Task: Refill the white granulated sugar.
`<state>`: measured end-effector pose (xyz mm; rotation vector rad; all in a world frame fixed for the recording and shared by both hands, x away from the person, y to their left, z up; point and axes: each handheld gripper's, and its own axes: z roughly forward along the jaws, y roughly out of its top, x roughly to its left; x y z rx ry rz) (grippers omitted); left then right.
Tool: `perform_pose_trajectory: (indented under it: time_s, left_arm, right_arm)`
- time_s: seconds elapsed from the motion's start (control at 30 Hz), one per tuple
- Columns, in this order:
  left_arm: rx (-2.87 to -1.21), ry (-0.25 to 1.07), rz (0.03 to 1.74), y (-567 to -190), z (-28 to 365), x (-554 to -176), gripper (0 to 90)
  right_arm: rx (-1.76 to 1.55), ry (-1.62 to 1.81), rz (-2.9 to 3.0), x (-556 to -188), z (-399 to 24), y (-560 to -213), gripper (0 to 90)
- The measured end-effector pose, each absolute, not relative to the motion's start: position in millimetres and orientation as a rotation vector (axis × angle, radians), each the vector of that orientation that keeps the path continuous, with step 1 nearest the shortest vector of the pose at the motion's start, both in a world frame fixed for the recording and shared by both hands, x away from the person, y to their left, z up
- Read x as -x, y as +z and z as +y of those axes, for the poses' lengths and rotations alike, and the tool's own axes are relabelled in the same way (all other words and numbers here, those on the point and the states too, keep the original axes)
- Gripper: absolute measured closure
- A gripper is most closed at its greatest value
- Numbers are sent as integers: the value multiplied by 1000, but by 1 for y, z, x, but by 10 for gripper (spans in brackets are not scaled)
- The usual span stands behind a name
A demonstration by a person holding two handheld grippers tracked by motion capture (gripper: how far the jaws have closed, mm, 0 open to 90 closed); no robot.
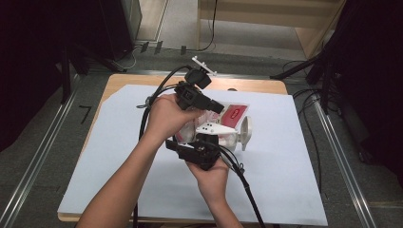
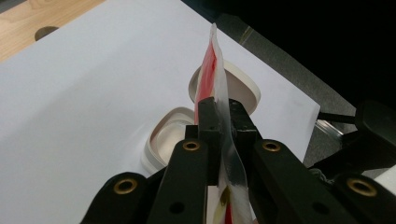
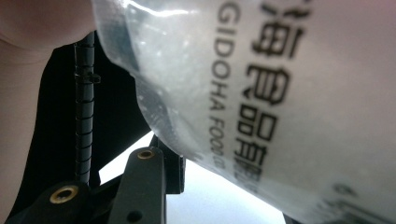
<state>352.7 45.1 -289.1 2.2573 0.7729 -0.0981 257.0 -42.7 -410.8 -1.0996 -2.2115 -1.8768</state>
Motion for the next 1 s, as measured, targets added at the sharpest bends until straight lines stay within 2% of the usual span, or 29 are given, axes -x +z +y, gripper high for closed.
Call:
perform_pose_trajectory:
  time_s: [0.3, 0.4, 0.53, 1.0]
  left_arm:
    - [-2266, -98, 788, -290, 46, -353, 877]
    - [-2258, -103, 791, -291, 47, -354, 878]
    - [-2258, -99, 785, -293, 47, -353, 878]
    - [-2259, -99, 789, -293, 44, -356, 879]
  right_arm:
    - [1100, -1874, -2198, -257, -41, -412, 626]
    - [1099, -1873, -2217, -256, -40, -412, 598]
    - [1115, -1871, -2243, -255, -39, -413, 629]
    - [1156, -1886, -2214, -255, -40, -413, 633]
